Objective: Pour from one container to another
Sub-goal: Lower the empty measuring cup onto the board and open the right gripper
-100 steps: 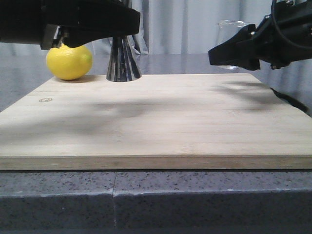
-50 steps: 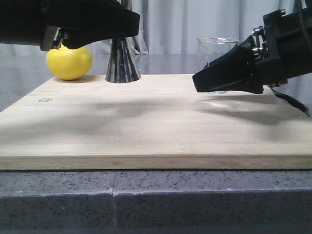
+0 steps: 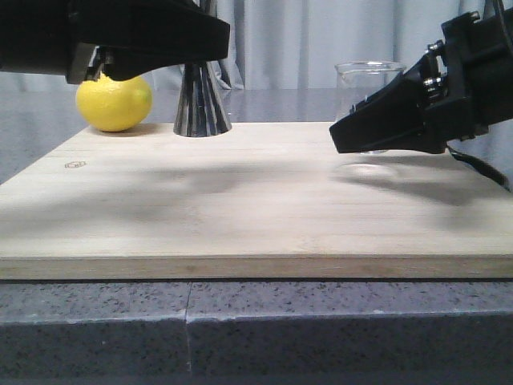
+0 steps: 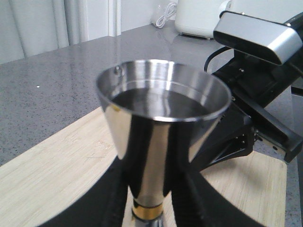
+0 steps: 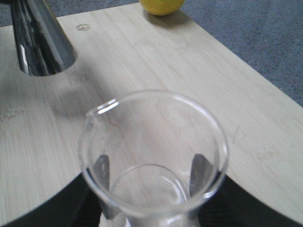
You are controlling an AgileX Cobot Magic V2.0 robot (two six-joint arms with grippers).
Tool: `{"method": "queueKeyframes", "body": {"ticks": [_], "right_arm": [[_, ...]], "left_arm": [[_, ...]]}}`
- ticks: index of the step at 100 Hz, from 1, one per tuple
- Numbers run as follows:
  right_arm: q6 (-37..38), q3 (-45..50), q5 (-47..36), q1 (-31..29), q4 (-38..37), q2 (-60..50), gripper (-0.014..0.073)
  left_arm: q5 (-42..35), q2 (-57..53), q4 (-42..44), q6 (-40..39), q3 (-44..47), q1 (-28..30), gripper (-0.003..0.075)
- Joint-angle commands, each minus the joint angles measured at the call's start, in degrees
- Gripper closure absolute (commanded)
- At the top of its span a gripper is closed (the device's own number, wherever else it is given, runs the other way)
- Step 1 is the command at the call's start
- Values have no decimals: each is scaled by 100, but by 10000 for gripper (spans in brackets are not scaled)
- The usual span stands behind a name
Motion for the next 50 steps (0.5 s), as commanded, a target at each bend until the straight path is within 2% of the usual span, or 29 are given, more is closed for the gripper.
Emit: {"method": "queueKeyframes", "body": {"ticks": [1, 50], "right_arm": [[3, -111, -251, -26, 246, -210, 359], [-8, -111, -251, -26, 408, 57, 359]], "left_arm": [[-393, -189, -273, -22, -189, 16, 533], [-393, -189, -273, -22, -189, 16, 533]]}}
